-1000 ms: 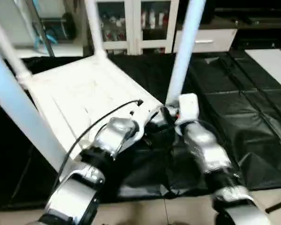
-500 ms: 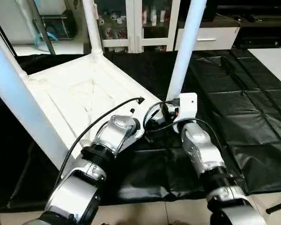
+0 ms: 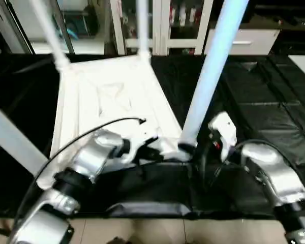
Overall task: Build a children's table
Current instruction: Rotate leg to tighten
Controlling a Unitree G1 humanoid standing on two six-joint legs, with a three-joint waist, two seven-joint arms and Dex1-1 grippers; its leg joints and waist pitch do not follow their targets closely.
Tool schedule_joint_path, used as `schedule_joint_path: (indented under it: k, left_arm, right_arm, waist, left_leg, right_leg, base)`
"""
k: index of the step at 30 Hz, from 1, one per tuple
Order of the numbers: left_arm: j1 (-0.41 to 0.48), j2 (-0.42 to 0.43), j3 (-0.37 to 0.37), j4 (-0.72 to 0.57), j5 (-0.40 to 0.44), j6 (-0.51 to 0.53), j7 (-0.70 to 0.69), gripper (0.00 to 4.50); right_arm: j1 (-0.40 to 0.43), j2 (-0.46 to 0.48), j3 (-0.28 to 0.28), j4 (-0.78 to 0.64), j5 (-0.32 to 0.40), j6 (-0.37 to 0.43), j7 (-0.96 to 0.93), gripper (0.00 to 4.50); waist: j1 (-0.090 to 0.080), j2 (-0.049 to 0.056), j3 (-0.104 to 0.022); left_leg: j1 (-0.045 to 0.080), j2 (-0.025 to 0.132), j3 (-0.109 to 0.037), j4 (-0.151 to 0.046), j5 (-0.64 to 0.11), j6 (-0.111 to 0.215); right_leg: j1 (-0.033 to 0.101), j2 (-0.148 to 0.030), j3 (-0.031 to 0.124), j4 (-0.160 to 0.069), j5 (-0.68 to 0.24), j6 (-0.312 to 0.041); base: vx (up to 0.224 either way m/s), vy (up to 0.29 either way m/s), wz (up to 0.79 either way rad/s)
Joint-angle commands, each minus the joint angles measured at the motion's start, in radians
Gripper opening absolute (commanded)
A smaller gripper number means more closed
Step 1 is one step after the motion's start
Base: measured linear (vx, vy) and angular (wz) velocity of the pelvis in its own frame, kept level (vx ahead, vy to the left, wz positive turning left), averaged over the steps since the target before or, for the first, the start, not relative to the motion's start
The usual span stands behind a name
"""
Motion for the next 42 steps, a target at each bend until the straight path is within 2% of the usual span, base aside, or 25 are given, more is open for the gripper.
schedule_joint_path:
  k: [1, 3, 4, 5, 12, 13, 14, 15, 21, 29, 33, 36, 42]
  left_arm:
    - [0.014, 0.004, -0.032, -0.045, -0.036, 0.006, -0.082, 0.0]
    - [0.016, 0.007, -0.034, -0.054, -0.04, 0.011, -0.088, 0.0]
    - [0.014, 0.006, -0.034, -0.05, -0.038, 0.011, -0.084, 0.0]
    - [0.014, 0.006, -0.034, -0.049, -0.037, 0.011, -0.083, 0.0]
    - [0.011, 0.007, -0.034, -0.049, -0.03, 0.024, -0.077, 0.0]
    - [0.012, 0.008, -0.034, -0.053, -0.03, 0.027, -0.075, 0.0]
    - [0.014, 0.009, -0.033, -0.055, -0.03, 0.028, -0.074, 0.0]
    - [0.014, 0.009, -0.032, -0.055, -0.03, 0.029, -0.073, 0.0]
    - [0.022, 0.013, -0.03, -0.063, -0.03, 0.035, -0.068, 0.0]
    - [0.022, 0.007, -0.025, -0.066, -0.031, 0.037, -0.058, 0.0]
    - [0.024, 0.009, -0.03, -0.068, -0.031, 0.04, -0.061, 0.0]
    - [0.025, 0.009, -0.031, -0.066, -0.03, 0.039, -0.063, 0.0]
    - [0.025, 0.008, -0.032, -0.066, -0.032, 0.045, -0.064, 0.0]
  right_arm:
    - [0.007, -0.028, -0.001, -0.018, 0.017, 0.023, 0.054, 4.05]
    - [0.009, -0.04, 0.004, -0.018, 0.022, 0.027, 0.075, 4.05]
    - [0.006, -0.045, 0.008, -0.012, 0.022, 0.029, 0.08, 4.05]
    - [0.004, -0.046, 0.009, -0.009, 0.021, 0.029, 0.08, 4.05]
    - [-0.018, -0.046, 0.02, 0.028, 0.006, 0.016, 0.107, 4.05]
    - [-0.02, -0.046, 0.023, 0.034, 0.002, 0.014, 0.115, 4.05]
    - [-0.022, -0.046, 0.031, 0.04, -0.007, 0.006, 0.119, 4.05]
    - [-0.023, -0.048, 0.036, 0.046, -0.012, 0.0, 0.123, 4.05]
    - [-0.04, -0.022, 0.029, 0.068, -0.003, -0.009, 0.12, 4.05]
    - [-0.043, -0.006, 0.018, 0.076, 0.012, -0.02, 0.134, 3.43]
    - [-0.035, -0.007, 0.021, 0.069, 0.013, -0.018, 0.144, 3.06]
    - [-0.026, -0.011, 0.021, 0.06, 0.018, -0.012, 0.154, 2.79]
    - [-0.022, -0.019, 0.024, 0.064, 0.017, -0.009, 0.164, 2.68]
  waist:
    - [-0.002, -0.007, -0.06]
    - [-0.002, -0.008, -0.06]
    - [-0.003, -0.014, -0.061]
    - [0.001, -0.011, -0.06]
    - [0.003, -0.012, -0.065]
    - [0.005, -0.021, -0.065]
    - [0.007, -0.018, -0.064]
    - [0.006, -0.023, -0.064]
    - [0.008, -0.021, -0.066]
    - [0.01, -0.02, -0.066]
    - [0.009, -0.02, -0.065]
    - [0.009, -0.02, -0.066]
    - [0.01, -0.02, -0.068]
  left_leg:
    - [0.027, 0.057, -0.021, -0.077, -0.179, 0.069]
    - [0.025, 0.055, -0.021, -0.075, -0.165, 0.07]
    - [0.025, 0.055, -0.019, -0.074, -0.159, 0.072]
    - [0.026, 0.055, -0.02, -0.073, -0.152, 0.073]
    - [0.023, 0.052, -0.02, -0.068, -0.113, 0.086]
    - [0.021, 0.053, -0.021, -0.067, -0.106, 0.092]
    - [0.021, 0.053, -0.021, -0.068, -0.106, 0.093]
    - [0.022, 0.053, -0.02, -0.067, -0.102, 0.095]
    - [0.021, 0.052, -0.02, -0.064, -0.083, 0.104]
    - [0.021, 0.052, -0.02, -0.062, -0.079, 0.106]
    - [0.022, 0.052, -0.02, -0.063, -0.099, 0.096]
    - [0.022, 0.052, -0.021, -0.063, -0.093, 0.095]
    - [0.021, 0.052, -0.021, -0.06, -0.08, 0.102]
  right_leg:
    - [0.044, -0.049, 0.031, -0.056, -0.077, -0.277]
    - [0.044, -0.047, 0.031, -0.054, -0.062, -0.278]
    - [0.045, -0.047, 0.032, -0.055, -0.059, -0.279]
    - [0.043, -0.049, 0.032, -0.054, -0.065, -0.278]
    - [0.046, -0.048, 0.03, -0.049, -0.033, -0.282]
    - [0.048, -0.05, 0.03, -0.046, -0.036, -0.283]
    - [0.047, -0.051, 0.03, -0.048, -0.043, -0.282]
    - [0.047, -0.051, 0.03, -0.048, -0.046, -0.28]
    - [0.047, -0.049, 0.029, -0.045, -0.034, -0.282]
    - [0.046, -0.049, 0.029, -0.042, -0.032, -0.284]
    - [0.046, -0.049, 0.029, -0.045, -0.061, -0.279]
    - [0.046, -0.048, 0.029, -0.043, -0.05, -0.28]
    - [0.048, -0.049, 0.029, -0.041, -0.033, -0.284]
  base:
    - [0.0, 0.0, 0.0]
    - [0.0, 0.0, 0.0]
    - [0.0, 0.0, 0.0]
    - [0.0, 0.0, 0.0]
    - [0.0, 0.0, 0.0]
    - [0.0, 0.0, 0.0]
    - [0.0, 0.0, 0.0]
    - [0.0, 0.0, 0.0]
    - [0.0, 0.0, 0.0]
    - [0.0, 0.0, 0.0]
    - [0.0, 0.0, 0.0]
    - [0.0, 0.0, 0.0]
    - [0.0, 0.0, 0.0]
